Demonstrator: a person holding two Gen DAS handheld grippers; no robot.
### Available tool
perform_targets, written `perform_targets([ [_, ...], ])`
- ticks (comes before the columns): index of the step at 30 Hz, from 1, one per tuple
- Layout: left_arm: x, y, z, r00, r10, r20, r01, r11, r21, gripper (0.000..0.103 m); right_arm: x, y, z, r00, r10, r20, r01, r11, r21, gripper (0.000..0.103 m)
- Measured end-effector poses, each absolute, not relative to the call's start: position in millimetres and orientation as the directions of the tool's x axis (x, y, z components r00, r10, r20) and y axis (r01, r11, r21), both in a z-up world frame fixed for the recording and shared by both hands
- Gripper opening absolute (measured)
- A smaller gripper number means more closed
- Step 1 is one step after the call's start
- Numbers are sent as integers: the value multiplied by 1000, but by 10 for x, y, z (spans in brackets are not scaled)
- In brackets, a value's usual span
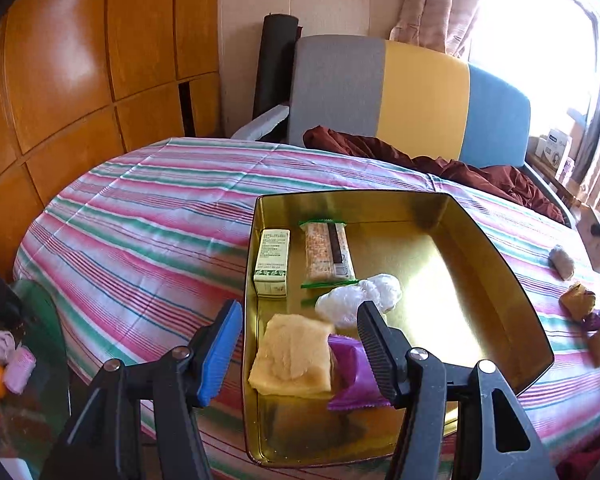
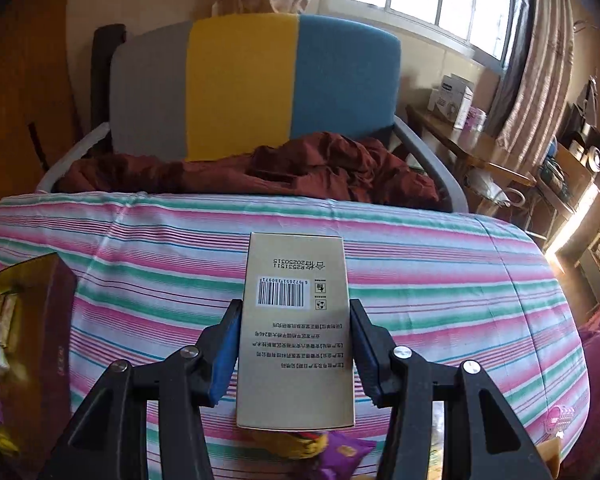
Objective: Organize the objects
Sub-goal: 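Carry the white carton with the right tool into the gold box and release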
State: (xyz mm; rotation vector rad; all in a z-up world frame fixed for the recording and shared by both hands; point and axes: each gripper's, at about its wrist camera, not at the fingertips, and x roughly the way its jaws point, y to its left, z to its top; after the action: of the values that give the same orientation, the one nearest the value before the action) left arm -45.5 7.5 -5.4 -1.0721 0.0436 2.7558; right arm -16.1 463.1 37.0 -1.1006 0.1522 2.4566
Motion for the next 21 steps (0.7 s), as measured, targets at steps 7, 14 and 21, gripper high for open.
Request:
perform_targets([
  [7, -396, -13, -91, -726, 159, -669, -170, -984, -50, 61, -588, 3626, 462, -666, 114, -737, -191, -981, 21, 51],
  [14, -383, -200, -115, -729, 152, -668, -129, -988, -84, 61, -1046, 2523, 153, -593, -127, -795, 44, -991, 125, 51],
  [21, -369, -318, -155, -723, 149, -674, -111, -989, -100, 61, -1499, 2008, -436, -472, -152, -869, -1, -985, 172, 51],
])
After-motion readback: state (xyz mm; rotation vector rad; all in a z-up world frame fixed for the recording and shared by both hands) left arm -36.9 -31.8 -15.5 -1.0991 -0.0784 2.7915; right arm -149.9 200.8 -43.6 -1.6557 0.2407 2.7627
